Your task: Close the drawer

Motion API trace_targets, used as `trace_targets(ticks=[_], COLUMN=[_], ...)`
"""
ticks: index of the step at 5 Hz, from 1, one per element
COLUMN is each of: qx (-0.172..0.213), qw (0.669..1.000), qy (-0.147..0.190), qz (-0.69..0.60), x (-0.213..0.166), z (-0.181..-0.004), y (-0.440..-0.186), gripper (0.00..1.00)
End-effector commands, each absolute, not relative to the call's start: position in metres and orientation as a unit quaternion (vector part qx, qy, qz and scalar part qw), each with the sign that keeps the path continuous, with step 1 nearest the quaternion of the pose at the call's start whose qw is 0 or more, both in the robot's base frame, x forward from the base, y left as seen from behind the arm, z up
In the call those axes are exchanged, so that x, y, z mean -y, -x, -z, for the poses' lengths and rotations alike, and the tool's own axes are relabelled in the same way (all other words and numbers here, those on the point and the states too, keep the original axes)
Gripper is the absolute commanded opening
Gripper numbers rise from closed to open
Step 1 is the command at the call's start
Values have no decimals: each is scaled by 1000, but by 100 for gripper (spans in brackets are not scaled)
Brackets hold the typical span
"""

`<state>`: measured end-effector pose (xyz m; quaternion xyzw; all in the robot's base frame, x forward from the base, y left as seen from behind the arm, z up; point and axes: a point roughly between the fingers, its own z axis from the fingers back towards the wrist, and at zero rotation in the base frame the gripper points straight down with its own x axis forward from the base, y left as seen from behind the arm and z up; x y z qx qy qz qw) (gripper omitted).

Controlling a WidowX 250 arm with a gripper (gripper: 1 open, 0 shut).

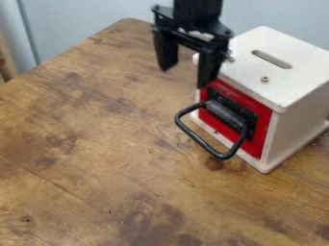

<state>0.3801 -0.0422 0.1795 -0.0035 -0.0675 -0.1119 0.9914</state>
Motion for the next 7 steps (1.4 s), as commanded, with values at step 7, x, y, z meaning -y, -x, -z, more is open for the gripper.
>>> trace_targets(ticks=[7], qx=[96], qw=[995], qy=[-1], qz=[18], x=[-8], z=[-192], y=[-379], gripper=[100])
